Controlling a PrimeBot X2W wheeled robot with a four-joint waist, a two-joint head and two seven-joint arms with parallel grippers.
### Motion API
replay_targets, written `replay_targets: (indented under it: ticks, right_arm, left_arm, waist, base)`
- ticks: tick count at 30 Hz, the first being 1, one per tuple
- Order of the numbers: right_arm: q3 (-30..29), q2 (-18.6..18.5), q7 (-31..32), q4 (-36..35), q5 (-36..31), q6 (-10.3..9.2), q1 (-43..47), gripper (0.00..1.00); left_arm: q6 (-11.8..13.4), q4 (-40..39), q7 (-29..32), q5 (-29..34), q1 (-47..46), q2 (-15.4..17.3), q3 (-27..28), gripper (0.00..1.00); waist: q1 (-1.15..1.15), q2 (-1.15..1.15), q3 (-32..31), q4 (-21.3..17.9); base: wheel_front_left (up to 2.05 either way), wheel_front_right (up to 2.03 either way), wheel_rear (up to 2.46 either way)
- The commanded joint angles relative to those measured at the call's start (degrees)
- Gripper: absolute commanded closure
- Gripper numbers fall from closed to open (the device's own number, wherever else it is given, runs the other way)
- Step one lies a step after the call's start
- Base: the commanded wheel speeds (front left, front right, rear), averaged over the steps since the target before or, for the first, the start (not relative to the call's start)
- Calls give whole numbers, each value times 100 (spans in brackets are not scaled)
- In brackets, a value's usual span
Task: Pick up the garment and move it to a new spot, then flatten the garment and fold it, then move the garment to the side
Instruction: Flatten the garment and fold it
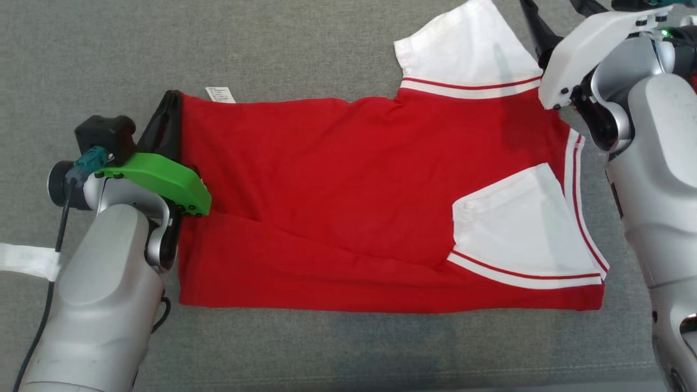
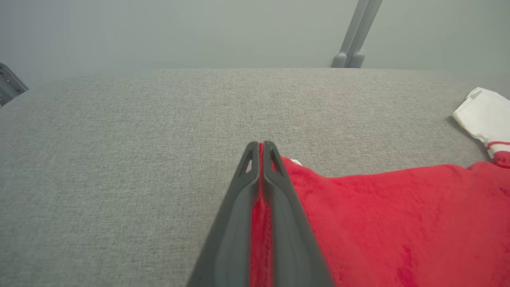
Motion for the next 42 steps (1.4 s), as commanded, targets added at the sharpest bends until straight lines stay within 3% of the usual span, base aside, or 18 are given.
replay_targets:
  ticks: [1,13,25,26,27,28,29,42]
  right_arm:
    - [4,-11,39,101,-29,0,-108,0]
    - [-120,-46,426,1998,-519,0,-1412,0]
    - [-249,-16,367,3048,-969,0,-1861,0]
    - [-248,-6,358,3107,-998,0,-1869,25]
    - [-250,-9,341,3171,-1025,0,-1888,58]
    - [-249,-14,328,3223,-1055,0,-1905,75]
    - [-254,-11,306,3269,-1072,-1,-1913,97]
    - [-325,205,-550,3349,-909,-5,-1999,100]
  left_arm:
    - [22,-54,-32,30,21,-37,-26,100]
    - [21,-199,-111,36,-315,-441,-176,100]
    - [-49,-10,-180,67,-422,-584,-191,100]
    - [-55,1,-182,69,-421,-578,-186,100]
    - [-58,11,-186,73,-421,-568,-181,100]
    - [-62,20,-189,80,-422,-557,-174,100]
    - [-66,27,-192,86,-428,-547,-168,100]
    - [-73,137,-194,75,-430,-350,-70,100]
  waist:
    - [0,0,266,297]
    - [0,0,755,886]
    - [0,0,807,987]
    - [0,0,802,980]
    - [0,0,796,970]
    - [0,0,792,958]
    - [0,0,785,946]
    - [0,0,549,621]
  base:
    - [0,0,0]
    - [0,0,0]
    - [0,0,0]
    - [0,0,0]
    - [0,0,0]
    - [0,0,0]
    - [0,0,0]
    - [0,0,0]
